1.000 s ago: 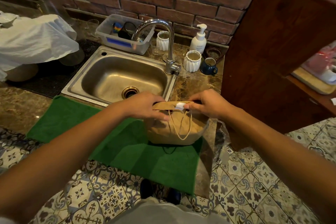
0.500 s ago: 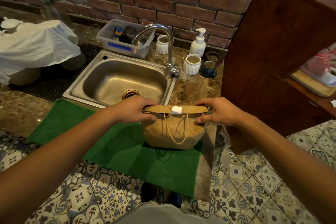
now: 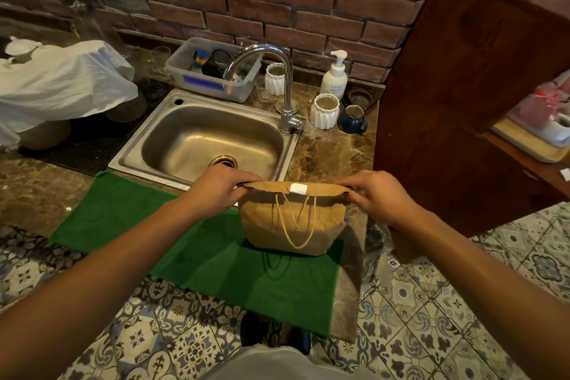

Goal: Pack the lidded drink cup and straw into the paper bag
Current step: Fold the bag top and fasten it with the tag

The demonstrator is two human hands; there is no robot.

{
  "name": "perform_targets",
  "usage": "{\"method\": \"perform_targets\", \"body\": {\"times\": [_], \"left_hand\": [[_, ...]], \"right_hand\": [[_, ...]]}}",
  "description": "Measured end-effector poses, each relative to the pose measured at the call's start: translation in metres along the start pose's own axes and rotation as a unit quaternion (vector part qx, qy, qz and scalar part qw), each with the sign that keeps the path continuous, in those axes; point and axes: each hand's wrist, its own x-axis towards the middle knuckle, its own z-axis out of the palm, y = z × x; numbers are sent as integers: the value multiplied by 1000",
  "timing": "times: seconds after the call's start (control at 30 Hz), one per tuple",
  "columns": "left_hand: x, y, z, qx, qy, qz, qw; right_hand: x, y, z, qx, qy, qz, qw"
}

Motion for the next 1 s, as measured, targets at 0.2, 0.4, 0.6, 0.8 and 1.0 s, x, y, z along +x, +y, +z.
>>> {"method": "perform_targets", "body": {"times": [0.2, 0.4, 0.6, 0.8, 1.0], "left_hand": [[-4, -1, 9, -124, 3, 2, 992], [-6, 2, 21, -298, 43, -1, 954], [1, -1, 19, -268, 33, -27, 962], [4, 3, 6, -178, -4, -15, 984], [20, 6, 7, -110, -18, -11, 994]], "right_hand": [[-10, 7, 10, 19, 35, 10, 999], [-14, 4, 2, 265, -54, 83, 959], [6, -4, 5, 103, -54, 24, 993], [18, -6, 4, 15, -37, 3, 999], [15, -6, 8, 8, -8, -8, 1000]]}}
